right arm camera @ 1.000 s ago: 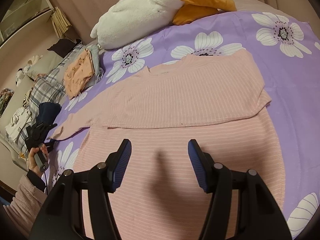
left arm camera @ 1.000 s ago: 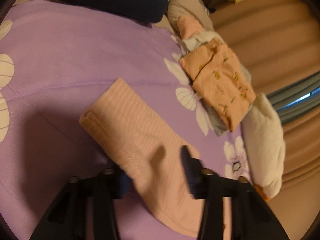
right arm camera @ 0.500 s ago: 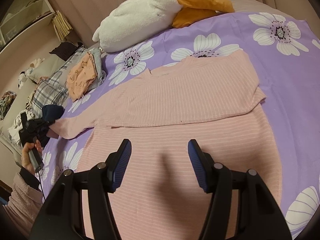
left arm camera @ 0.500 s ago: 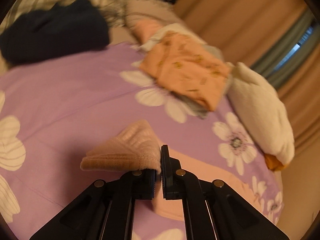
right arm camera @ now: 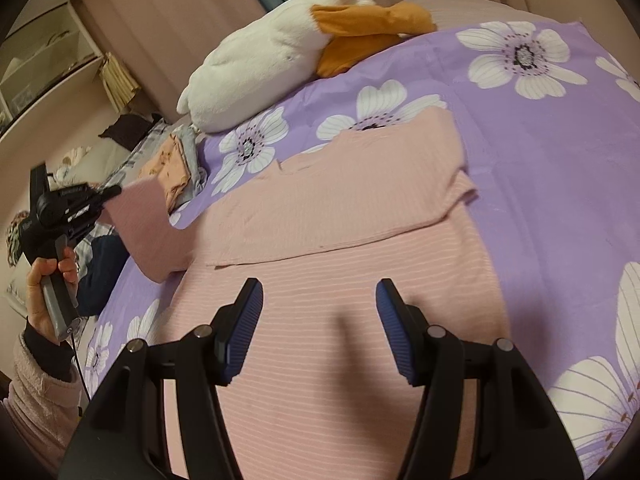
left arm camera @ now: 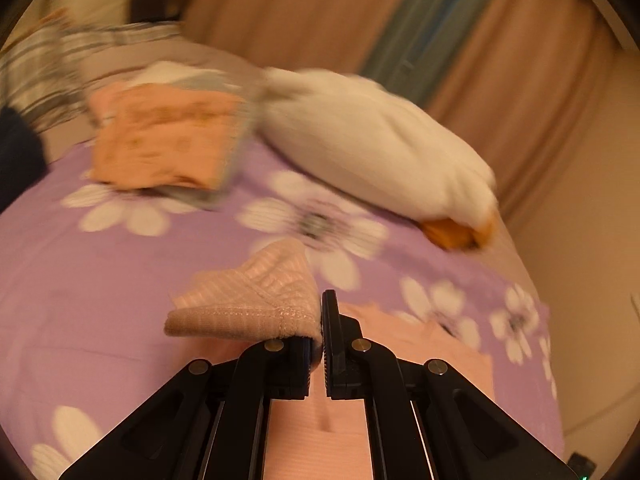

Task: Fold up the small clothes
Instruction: 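Grasp the other sleeve cuff with the left tool, then fold the held sleeve across the shirt body and release it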

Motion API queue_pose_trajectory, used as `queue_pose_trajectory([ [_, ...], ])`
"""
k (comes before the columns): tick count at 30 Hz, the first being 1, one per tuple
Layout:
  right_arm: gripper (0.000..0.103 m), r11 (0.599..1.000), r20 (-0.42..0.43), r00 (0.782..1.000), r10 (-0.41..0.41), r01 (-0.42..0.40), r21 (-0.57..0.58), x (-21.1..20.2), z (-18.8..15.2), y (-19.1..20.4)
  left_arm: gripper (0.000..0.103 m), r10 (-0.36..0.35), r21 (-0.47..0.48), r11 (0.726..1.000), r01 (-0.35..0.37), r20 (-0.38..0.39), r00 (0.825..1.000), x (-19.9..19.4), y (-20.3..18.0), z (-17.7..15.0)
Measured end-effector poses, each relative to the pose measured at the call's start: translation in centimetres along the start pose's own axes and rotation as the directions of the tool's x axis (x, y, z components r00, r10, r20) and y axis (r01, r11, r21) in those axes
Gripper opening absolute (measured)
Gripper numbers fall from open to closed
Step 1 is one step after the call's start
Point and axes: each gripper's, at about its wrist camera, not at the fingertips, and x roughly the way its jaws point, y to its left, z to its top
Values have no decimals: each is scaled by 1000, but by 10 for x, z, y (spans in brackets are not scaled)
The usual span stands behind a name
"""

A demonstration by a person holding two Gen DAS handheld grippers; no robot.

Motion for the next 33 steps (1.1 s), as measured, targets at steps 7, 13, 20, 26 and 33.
queue_pose_trajectory([
  [7, 60, 997, 16, 1000, -9, 8, 73, -10, -5, -29, 2, -52, 178, 980, 83, -171, 984, 65, -99, -60],
  [13, 60, 994, 42, 999, -27, 22, 110, -25, -4, -49, 2, -24, 236, 966, 103, -315, 949, 113, -129, -113],
  [20, 69, 986, 48, 999, 15, -23, 167, -27, -2, -62, 29, -64, 235, 956, 174, -412, 909, 107, -129, -131],
  [26, 71, 986, 19, 996, 84, -86, 146, -5, 11, -41, 66, -163, 229, 941, 250, -342, 925, 54, -100, -116],
  [33, 71, 991, -66, 992, 106, -111, -77, 42, 36, 26, 66, -98, 189, 970, 155, -281, 955, 17, -38, -118],
])
